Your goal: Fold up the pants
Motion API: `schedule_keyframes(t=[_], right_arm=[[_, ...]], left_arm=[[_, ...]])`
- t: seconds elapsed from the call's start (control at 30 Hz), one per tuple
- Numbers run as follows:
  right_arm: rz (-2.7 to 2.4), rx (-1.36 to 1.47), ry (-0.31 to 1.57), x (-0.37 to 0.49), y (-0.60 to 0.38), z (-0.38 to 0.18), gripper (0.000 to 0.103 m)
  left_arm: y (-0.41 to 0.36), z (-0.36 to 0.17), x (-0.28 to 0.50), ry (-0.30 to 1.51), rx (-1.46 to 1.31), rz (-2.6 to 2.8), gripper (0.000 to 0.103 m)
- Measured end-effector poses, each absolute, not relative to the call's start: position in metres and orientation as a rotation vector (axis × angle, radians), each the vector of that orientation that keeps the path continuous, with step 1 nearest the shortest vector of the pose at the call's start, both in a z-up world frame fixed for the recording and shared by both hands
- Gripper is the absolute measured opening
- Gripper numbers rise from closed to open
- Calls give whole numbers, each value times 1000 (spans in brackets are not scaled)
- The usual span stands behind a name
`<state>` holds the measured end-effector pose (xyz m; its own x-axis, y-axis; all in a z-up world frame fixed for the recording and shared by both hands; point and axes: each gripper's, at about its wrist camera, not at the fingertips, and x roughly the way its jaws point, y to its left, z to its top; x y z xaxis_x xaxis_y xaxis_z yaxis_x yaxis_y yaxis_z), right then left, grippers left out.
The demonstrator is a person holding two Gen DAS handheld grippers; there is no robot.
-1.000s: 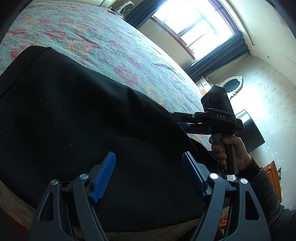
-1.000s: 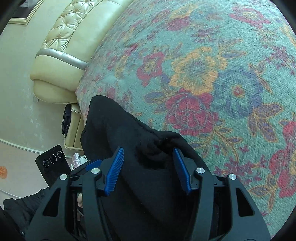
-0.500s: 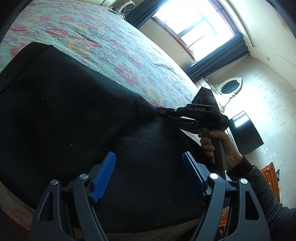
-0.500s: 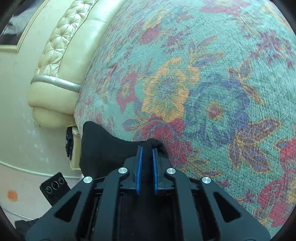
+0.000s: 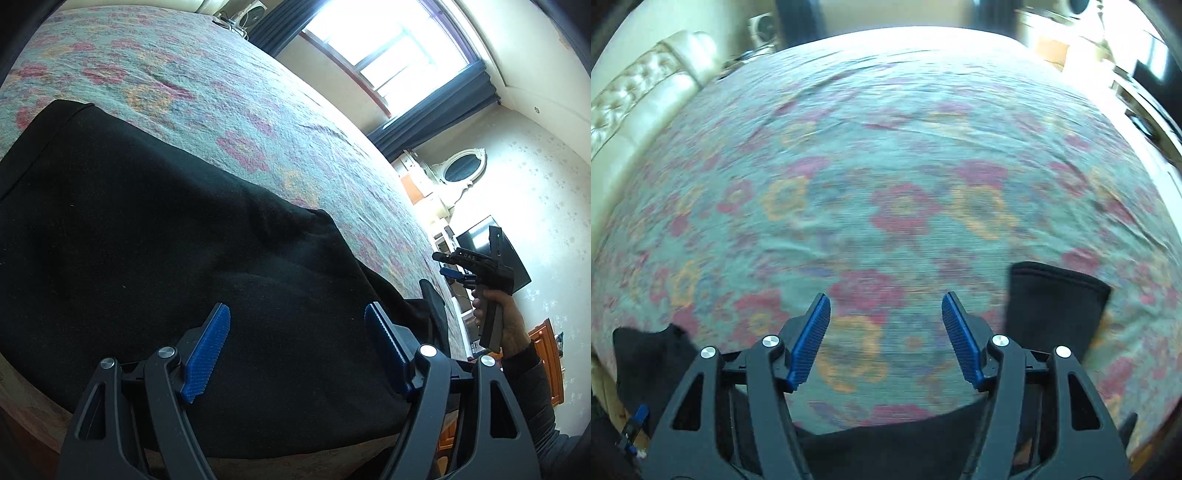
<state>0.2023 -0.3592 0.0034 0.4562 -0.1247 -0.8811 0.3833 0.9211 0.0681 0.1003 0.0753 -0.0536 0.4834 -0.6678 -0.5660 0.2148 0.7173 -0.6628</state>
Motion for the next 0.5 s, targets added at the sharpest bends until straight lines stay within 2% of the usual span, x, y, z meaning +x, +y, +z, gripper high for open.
schedule_keyframes(t=[0.2,0.43,0.5], right_arm=[[-527,46,1203,218,-383,-33,58],[-664,-206,1347,224,-377,-81,58],[-675,-216,1338,216,-382,-83,62]], left_arm=[[36,-51,92,959,-502,-654,75],[2,-53,79,1015,-452,-720,75],[-4,-51,75,1017,-441,-739,75]])
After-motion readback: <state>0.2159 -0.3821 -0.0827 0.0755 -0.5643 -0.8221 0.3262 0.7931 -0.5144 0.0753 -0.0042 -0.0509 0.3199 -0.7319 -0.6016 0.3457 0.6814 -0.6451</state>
